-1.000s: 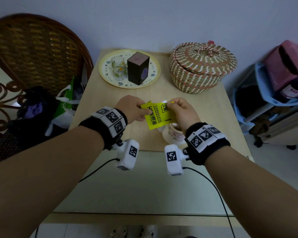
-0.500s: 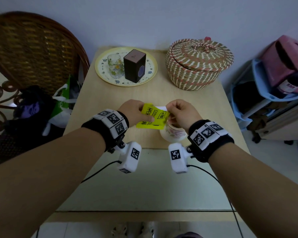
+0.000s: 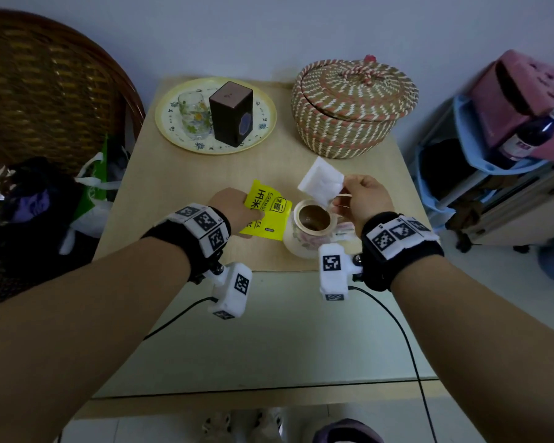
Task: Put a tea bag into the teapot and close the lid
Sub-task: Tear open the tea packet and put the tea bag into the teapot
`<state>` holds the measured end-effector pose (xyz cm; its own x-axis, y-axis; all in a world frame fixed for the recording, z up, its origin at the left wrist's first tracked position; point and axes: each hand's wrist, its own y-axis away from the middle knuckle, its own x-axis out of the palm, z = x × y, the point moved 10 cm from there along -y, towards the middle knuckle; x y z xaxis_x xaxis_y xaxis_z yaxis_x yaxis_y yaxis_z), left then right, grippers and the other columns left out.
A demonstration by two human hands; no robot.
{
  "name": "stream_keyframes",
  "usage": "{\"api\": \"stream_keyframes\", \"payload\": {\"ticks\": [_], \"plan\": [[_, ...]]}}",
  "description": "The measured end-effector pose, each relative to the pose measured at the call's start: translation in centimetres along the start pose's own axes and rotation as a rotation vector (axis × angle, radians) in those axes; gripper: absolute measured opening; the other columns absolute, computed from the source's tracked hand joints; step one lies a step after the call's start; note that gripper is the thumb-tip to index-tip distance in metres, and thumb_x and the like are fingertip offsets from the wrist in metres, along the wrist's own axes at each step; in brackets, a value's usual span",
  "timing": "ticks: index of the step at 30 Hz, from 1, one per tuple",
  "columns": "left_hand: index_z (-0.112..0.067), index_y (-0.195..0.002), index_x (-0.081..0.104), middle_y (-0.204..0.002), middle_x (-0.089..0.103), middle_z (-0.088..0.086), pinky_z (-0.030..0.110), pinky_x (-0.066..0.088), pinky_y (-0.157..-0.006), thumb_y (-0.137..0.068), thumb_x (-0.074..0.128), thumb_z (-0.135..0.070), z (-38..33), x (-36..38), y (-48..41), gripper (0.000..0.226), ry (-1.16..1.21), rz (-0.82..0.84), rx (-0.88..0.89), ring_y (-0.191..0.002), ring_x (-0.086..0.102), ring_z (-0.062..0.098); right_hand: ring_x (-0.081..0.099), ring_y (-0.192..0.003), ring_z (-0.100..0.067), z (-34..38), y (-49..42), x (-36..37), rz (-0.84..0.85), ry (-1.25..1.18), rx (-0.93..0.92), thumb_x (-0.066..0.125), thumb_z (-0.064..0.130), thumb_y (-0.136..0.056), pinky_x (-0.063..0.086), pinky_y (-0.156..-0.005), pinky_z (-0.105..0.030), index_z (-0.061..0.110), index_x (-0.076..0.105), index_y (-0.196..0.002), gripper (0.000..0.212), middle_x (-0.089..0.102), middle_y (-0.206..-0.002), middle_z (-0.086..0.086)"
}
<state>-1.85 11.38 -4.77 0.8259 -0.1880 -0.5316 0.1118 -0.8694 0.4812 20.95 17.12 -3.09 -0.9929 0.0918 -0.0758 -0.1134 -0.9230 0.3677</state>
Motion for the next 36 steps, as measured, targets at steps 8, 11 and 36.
{"api": "stream_keyframes", "payload": {"ticks": [8,11,36], "plan": [[-0.004,-0.101,0.063,-0.115,0.066,0.02,0.039,0.058,-0.073,-0.086,0.056,-0.017,-0.2,2.3,-0.8,0.02,0.172,-0.008,-0.088,-0.099,0.066,0.035,0.056,-0.05,-0.022,-1.9,-1.3,-2.1,-0.035,0.388,-0.02,0.041,0.014,-0.09,0.053,-0.051,-0.032,0.01,0.052,-0.085,0.013,0.056,-0.068,-0.006],[-0.007,-0.095,0.06,-0.114,0.067,0.019,0.033,0.058,-0.066,-0.086,0.055,-0.017,-0.2,3.1,-1.1,0.014,0.179,0.002,-0.097,-0.098,0.067,0.034,0.054,-0.043,-0.02,-1.8,-1.4,-0.9,0.008,0.508,-0.082,0.041,0.014,-0.091,0.052,-0.042,-0.026,0.009,0.051,-0.084,0.013,0.052,-0.061,-0.005],[-0.02,-0.063,0.041,-0.071,0.062,0.006,0.023,0.059,-0.051,-0.09,0.05,-0.015,-0.1,5.1,-4.0,0.029,0.285,-0.066,-0.124,-0.074,0.07,0.02,0.06,-0.095,-0.033,-1.7,-3.0,5.5,0.275,1.22,-0.373,0.053,0.012,-0.077,0.045,-0.076,-0.031,0.012,0.061,-0.093,0.018,0.068,-0.1,-0.017]]}}
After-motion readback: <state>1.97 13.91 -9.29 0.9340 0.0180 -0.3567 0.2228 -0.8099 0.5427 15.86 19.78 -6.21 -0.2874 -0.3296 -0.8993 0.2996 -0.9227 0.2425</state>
